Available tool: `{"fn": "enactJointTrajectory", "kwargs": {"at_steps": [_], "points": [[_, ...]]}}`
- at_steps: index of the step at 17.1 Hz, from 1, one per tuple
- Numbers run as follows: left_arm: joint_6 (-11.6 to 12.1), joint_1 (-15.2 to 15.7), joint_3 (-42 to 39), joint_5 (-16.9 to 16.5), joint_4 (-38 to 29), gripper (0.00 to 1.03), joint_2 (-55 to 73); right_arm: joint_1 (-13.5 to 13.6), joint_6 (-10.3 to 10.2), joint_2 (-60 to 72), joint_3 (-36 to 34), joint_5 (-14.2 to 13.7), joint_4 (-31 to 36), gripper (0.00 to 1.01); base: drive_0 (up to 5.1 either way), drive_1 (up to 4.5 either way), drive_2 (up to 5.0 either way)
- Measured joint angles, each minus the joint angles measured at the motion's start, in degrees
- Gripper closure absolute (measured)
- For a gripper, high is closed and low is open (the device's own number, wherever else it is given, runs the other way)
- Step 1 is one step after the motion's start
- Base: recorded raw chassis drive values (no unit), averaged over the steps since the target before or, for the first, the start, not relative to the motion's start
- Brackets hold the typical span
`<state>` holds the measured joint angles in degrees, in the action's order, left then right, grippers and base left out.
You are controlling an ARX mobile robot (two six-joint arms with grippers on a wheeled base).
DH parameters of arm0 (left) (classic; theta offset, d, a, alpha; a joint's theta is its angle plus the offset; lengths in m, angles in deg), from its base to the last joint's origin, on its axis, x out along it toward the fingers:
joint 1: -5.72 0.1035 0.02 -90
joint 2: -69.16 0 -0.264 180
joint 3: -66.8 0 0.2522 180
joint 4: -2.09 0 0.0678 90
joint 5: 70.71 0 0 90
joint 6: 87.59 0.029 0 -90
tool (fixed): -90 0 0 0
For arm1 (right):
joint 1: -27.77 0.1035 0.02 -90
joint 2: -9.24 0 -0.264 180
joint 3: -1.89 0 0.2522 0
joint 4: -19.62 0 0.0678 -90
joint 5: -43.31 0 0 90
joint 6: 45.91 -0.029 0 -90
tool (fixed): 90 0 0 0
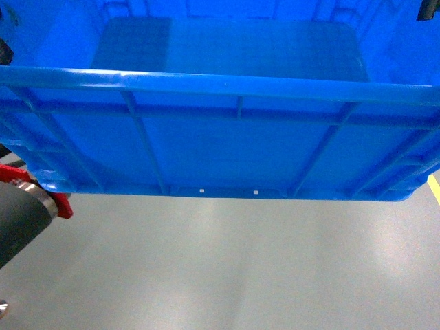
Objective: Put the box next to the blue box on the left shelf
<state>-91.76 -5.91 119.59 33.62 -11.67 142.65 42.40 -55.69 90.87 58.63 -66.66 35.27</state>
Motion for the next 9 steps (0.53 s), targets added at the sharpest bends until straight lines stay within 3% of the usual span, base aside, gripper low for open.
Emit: {"fn": "enactJointTrajectory", "kwargs": {"at_steps": [9], "points": [[0.0, 0.0, 0.0, 0.0, 0.0, 0.95, 0.0, 0.0, 0.0, 0.0, 0.0, 0.0, -0.1, 0.83, -1.4, -1.44, -1.4]]}}
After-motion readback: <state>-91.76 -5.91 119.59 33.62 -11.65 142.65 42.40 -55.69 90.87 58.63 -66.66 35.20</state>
